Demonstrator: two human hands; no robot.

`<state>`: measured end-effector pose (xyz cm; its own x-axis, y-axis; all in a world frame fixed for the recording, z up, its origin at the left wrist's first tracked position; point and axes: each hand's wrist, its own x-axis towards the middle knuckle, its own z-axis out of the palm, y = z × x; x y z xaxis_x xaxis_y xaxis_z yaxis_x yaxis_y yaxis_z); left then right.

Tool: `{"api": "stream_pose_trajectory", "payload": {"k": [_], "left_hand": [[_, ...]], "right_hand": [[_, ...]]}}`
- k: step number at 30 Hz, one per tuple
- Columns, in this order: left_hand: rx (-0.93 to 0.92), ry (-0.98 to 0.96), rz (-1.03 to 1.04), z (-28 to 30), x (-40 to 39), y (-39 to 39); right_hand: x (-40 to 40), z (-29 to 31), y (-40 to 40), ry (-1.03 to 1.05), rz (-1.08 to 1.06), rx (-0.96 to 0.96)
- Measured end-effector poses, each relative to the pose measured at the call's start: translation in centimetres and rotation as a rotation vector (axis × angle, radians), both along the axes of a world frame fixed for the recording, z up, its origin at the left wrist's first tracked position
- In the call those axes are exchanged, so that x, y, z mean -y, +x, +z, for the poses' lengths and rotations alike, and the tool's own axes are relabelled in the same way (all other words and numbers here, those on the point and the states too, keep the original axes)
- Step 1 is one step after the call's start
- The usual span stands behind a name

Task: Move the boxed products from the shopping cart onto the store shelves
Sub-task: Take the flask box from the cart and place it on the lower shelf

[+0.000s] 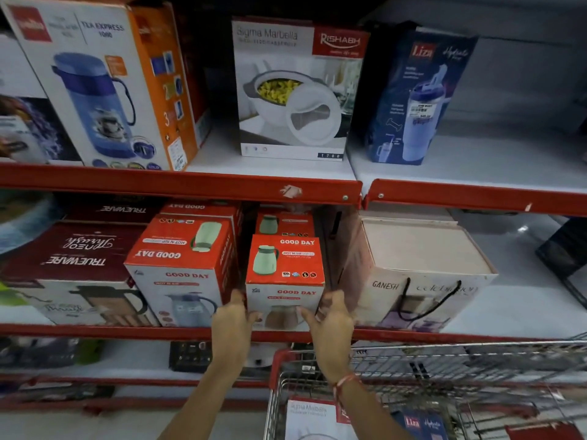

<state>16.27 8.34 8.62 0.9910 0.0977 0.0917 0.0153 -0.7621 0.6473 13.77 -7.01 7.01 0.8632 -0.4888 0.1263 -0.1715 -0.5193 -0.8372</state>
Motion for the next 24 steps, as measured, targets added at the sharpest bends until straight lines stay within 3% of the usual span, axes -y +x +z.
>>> {"api": "stream_pose_trajectory", "payload": {"k": [16,24], "left_hand": [[-0.087,0.080,-0.053,-2.5,0.3,2.2],[-0.071,0.033,-0.084,-3.6,-0.5,1.6]], "right_hand": [[1.7,-2.9,1.6,-0.062,0.082,-0.064],[3.9,-3.9,0.8,-0.003,0.377,-0.198]]}}
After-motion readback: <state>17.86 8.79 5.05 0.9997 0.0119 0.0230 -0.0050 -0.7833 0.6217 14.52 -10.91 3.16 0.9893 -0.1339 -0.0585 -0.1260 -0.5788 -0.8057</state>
